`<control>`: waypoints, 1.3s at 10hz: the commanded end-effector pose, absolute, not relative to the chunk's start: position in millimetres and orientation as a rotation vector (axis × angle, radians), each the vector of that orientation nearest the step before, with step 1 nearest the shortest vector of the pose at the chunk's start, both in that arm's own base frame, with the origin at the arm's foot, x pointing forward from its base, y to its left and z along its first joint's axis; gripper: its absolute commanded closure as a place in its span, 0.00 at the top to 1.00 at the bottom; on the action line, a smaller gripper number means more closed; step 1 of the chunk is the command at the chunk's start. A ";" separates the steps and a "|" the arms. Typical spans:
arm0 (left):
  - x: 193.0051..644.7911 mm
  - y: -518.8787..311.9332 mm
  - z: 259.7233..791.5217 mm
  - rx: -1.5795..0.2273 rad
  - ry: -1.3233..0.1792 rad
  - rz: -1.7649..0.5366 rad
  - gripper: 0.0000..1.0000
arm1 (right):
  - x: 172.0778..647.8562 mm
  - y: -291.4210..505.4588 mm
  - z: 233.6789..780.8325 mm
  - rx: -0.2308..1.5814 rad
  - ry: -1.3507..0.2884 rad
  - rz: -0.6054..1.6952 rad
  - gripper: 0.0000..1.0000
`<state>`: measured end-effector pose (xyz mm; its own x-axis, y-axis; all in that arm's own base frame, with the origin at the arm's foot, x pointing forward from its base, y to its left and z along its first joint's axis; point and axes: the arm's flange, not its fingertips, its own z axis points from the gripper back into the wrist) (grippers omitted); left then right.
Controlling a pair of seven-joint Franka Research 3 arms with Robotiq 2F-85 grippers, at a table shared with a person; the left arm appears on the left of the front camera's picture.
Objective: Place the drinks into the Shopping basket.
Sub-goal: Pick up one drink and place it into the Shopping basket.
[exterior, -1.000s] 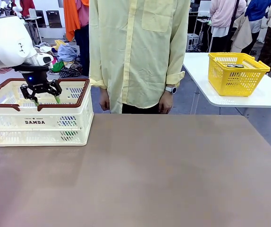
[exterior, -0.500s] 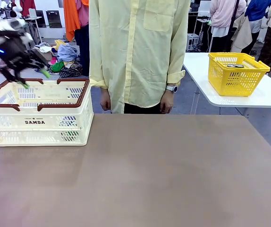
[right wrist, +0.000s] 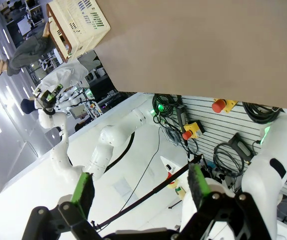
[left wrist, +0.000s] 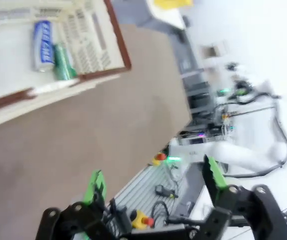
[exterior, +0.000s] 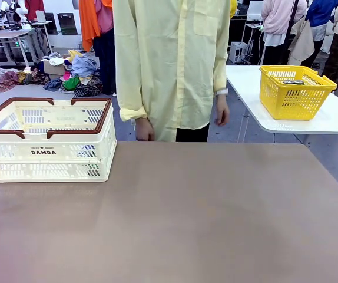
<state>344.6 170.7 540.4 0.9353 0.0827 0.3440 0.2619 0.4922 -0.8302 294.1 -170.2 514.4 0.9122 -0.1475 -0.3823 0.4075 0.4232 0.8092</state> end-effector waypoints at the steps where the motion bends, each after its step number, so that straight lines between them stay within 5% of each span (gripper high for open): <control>1: 385.1 227.6 493.3 -1.303 -0.276 -0.201 1.00 | 290.8 -172.7 514.2 1.068 0.267 -0.329 1.00; 3: 408.8 244.2 458.4 -1.477 -0.274 -0.079 1.00 | 290.8 -172.7 514.2 1.068 0.267 -0.329 1.00; 4: 350.5 222.3 479.5 -1.288 -0.370 -0.146 1.00 | 290.8 -172.7 514.2 1.068 0.267 -0.329 1.00; 13: 350.5 222.3 479.5 -1.288 -0.370 -0.146 1.00 | 290.8 -172.7 514.2 1.068 0.267 -0.329 1.00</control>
